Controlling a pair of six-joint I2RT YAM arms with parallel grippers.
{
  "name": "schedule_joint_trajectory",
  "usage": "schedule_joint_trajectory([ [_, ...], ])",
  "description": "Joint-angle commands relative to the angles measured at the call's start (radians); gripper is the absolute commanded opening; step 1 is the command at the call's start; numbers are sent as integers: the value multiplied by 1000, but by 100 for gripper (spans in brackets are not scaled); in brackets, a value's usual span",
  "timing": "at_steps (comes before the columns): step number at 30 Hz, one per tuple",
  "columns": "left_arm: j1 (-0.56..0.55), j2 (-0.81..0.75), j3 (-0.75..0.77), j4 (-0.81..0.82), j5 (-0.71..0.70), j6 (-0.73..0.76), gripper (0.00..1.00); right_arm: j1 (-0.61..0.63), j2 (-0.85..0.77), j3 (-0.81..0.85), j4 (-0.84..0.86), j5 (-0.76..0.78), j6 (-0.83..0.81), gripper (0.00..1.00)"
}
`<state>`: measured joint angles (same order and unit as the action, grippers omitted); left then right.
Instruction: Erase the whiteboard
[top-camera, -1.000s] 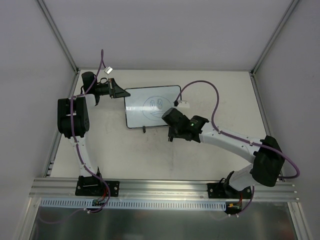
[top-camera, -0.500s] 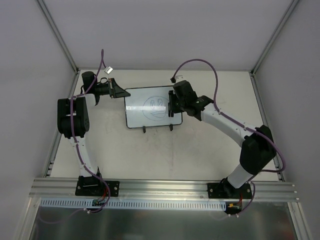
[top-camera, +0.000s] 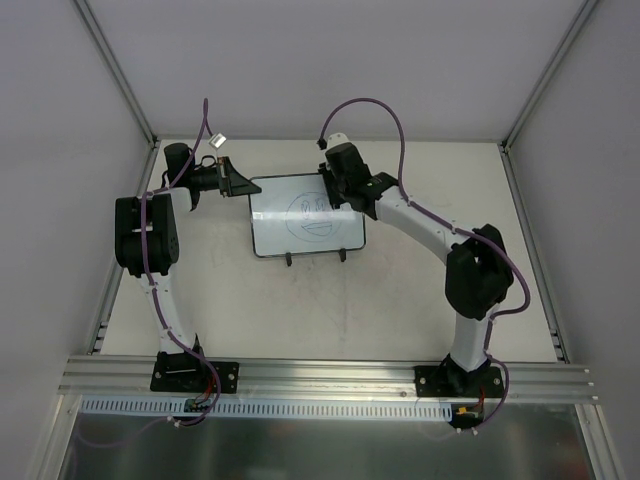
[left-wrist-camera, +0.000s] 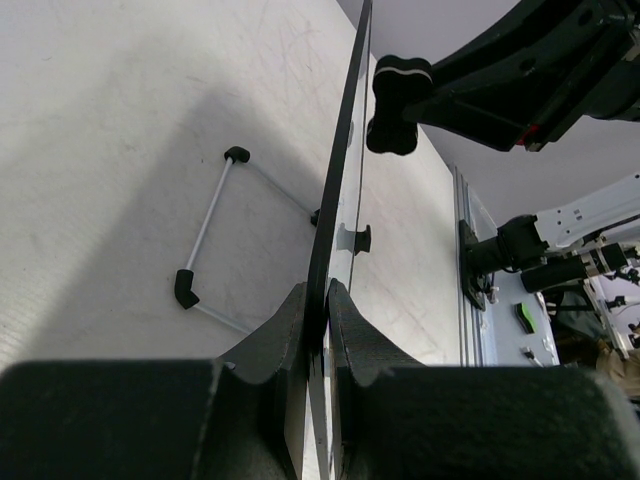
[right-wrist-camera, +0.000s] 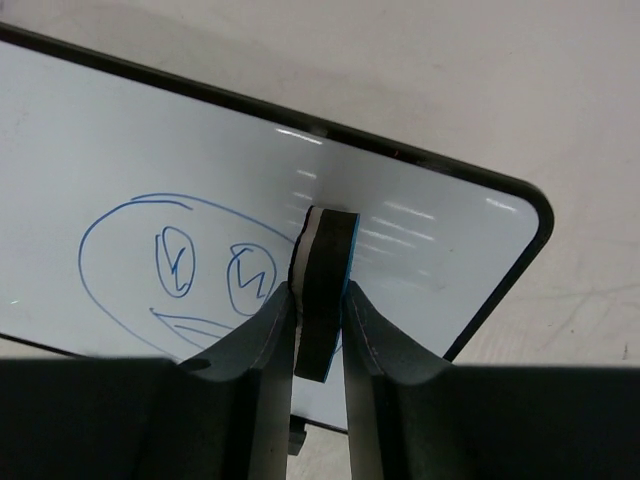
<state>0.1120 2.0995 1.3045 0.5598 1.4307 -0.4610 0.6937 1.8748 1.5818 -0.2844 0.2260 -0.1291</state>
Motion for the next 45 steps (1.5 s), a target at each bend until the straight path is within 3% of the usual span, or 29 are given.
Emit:
schedule_joint_trajectory([
  [1,-20,-53,9,9,-13,100,0,-5,29,72,31,90,-67,0],
  [15,-28,-64,4,-20,-19,127,0,16,112,90,28,70,-52,0],
  [34,-34,-78,9,-70,-23,176,0,231,265,244,42,-11,-76,0],
  [45,-35,-79,9,-77,-23,182,0,165,225,193,42,142,-18,0],
])
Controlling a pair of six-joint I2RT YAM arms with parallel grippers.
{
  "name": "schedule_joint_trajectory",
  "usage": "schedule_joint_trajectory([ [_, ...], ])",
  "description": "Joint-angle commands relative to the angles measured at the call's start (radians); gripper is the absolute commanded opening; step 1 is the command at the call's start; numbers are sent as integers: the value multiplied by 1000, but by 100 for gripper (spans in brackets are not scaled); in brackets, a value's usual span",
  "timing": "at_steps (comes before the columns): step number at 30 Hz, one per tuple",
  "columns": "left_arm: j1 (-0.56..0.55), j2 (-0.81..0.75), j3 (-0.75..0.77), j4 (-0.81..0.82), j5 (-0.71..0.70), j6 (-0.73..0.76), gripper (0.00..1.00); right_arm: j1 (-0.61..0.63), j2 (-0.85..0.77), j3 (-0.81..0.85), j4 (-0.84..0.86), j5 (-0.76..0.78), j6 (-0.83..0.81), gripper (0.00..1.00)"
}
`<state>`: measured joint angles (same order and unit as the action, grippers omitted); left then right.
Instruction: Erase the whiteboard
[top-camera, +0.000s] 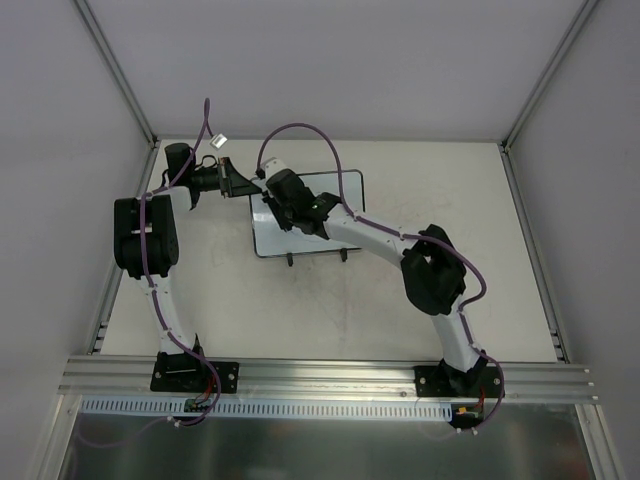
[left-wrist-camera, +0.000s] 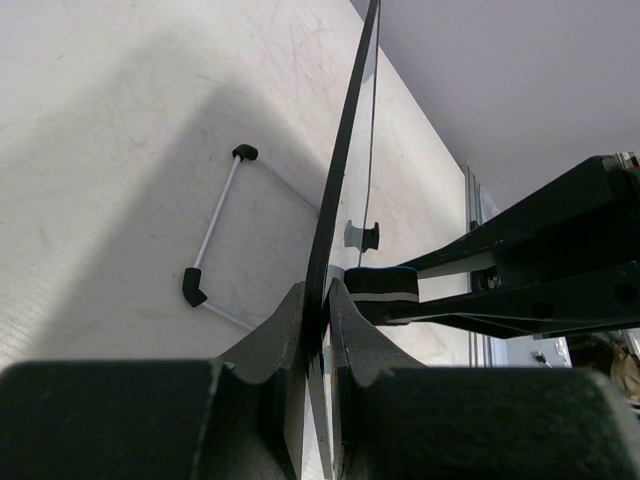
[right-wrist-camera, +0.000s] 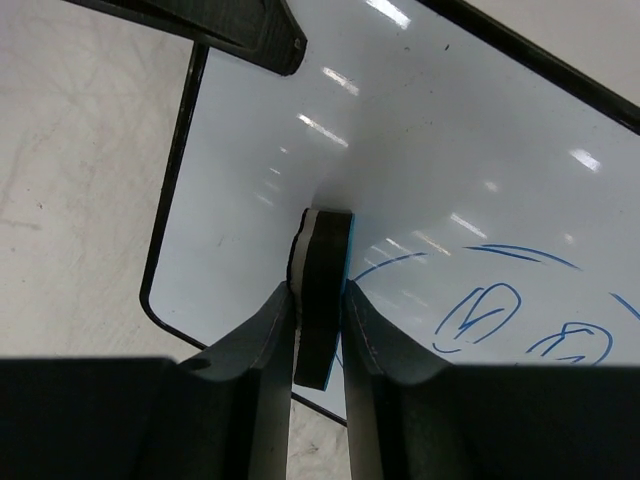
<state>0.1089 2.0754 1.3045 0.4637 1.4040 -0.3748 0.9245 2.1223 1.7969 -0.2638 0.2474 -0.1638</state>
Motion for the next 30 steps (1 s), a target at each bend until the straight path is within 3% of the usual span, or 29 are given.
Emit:
schedule_joint_trajectory([
  [1,-31,-55,9,20,6,97,0,-75,-39,-30,20,130,20,0],
  [16,-31,-58,6,10,1,106,0,-249,-150,-148,20,168,32,0],
  [30,-32,-63,9,1,1,114,0,-202,-151,-179,55,53,3,0],
])
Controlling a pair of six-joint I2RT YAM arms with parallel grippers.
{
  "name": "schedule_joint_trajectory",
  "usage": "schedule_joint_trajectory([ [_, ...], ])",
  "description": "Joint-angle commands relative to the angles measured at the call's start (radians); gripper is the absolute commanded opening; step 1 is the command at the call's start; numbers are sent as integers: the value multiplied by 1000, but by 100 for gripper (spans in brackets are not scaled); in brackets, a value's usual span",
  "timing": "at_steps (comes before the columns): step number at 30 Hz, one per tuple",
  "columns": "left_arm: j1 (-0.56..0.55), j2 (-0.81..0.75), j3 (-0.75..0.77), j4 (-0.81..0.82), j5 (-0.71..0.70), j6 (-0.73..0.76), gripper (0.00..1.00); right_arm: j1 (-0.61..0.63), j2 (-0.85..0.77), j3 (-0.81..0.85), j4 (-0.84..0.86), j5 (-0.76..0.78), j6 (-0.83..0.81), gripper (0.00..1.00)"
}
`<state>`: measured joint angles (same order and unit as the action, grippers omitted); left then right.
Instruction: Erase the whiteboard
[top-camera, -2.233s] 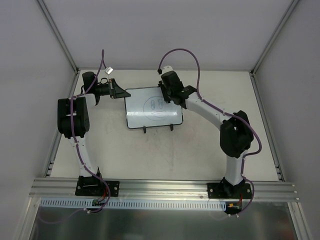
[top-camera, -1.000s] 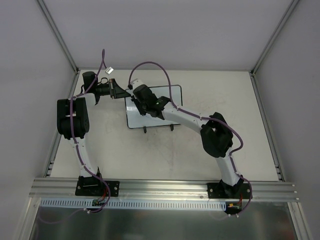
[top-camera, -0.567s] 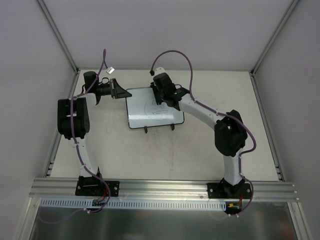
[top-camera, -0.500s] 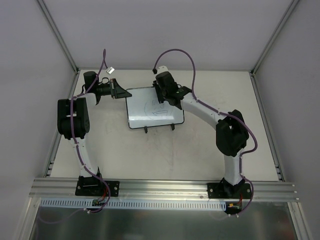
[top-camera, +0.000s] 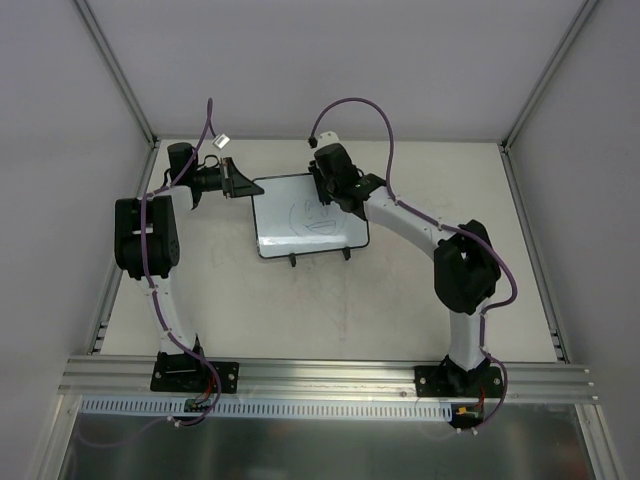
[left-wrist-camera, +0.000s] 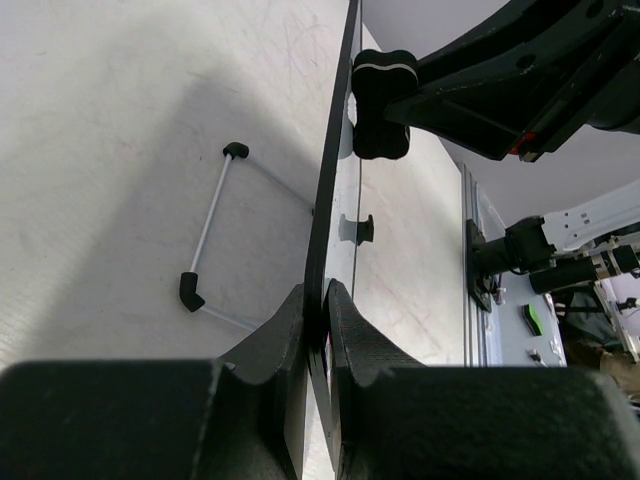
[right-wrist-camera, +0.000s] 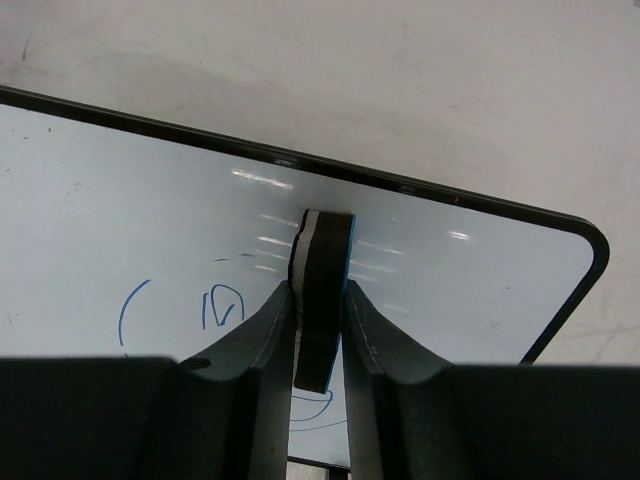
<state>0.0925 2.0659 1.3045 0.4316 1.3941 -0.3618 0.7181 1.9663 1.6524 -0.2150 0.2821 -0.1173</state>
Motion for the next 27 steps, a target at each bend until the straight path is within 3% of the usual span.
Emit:
schedule_joint_trajectory([
  [1,-14,-52,9,32,11,103,0,17,6,-36,18,9,-53,0],
  [12,-16,-53,9,27,8,106,0,121,68,-8,45,-98,-110,0],
  [27,-19,-52,7,21,8,112,0,135,75,1,19,-66,-119,0],
])
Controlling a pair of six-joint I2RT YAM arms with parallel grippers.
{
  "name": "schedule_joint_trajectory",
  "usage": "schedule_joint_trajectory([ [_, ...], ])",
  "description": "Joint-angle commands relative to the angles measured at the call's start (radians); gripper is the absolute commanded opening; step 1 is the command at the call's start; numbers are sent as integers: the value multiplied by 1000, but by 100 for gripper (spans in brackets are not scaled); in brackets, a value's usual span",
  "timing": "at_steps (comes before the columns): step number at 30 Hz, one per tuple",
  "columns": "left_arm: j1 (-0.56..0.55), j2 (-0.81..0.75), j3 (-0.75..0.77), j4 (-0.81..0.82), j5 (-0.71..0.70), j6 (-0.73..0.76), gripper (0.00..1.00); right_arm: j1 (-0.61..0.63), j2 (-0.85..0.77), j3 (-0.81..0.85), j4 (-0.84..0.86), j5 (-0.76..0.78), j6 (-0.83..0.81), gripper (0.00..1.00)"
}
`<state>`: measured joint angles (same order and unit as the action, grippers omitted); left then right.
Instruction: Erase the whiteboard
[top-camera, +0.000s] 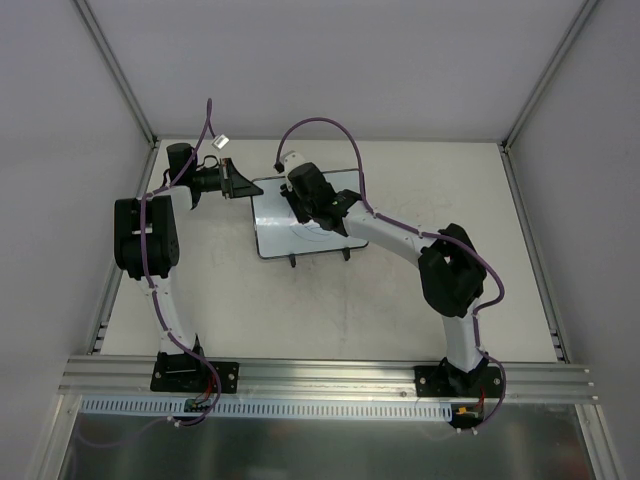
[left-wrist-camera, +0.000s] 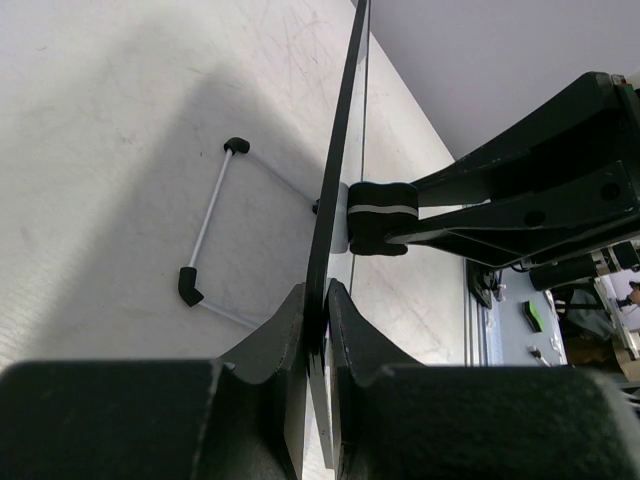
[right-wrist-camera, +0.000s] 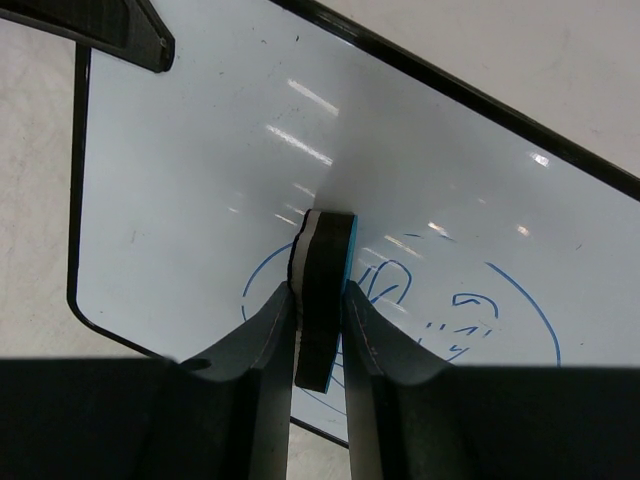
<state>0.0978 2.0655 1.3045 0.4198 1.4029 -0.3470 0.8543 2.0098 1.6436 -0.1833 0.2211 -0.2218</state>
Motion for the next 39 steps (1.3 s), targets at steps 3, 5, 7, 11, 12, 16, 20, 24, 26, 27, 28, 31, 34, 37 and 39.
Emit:
schedule_joint_trajectory([
  [3,-24,-53,7,31,-1,98,0,-23,26,5,-21,12,-24,0],
  [5,-23,-54,6,30,-4,100,0,-55,7,-11,-19,29,-39,0],
  [7,-24,-56,6,28,-5,103,0,-87,-9,-34,-18,24,-42,0],
  [11,-24,-56,7,24,-10,103,0,-149,-54,-73,-15,52,-57,0],
  [12,-24,-56,9,19,-10,105,0,-155,-59,-80,-15,76,-60,0],
  [16,-24,-58,7,5,-16,115,0,-170,-94,-134,27,98,-59,0],
  [20,-24,-59,9,-4,-18,126,0,-190,-115,-154,34,95,-57,0],
  [24,-24,-61,9,-10,-18,132,0,-195,-115,-153,33,115,-68,0],
  [26,-24,-62,9,-12,-19,135,0,-193,-115,-154,36,132,-68,0],
  [27,-24,-62,7,-16,-19,137,0,-193,-117,-154,38,138,-68,0],
  [28,-24,-62,9,-16,-19,137,0,-195,-117,-156,41,144,-67,0],
  [31,-24,-62,10,-19,-21,140,0,-195,-111,-156,48,104,-68,0],
  [34,-24,-62,10,-21,-19,141,0,-186,-86,-143,50,49,-74,0],
  [37,-27,-65,7,-24,-21,144,0,-164,-43,-119,45,12,-109,0],
  [39,-29,-67,9,-27,-21,148,0,-141,-22,-94,39,-3,-143,0],
])
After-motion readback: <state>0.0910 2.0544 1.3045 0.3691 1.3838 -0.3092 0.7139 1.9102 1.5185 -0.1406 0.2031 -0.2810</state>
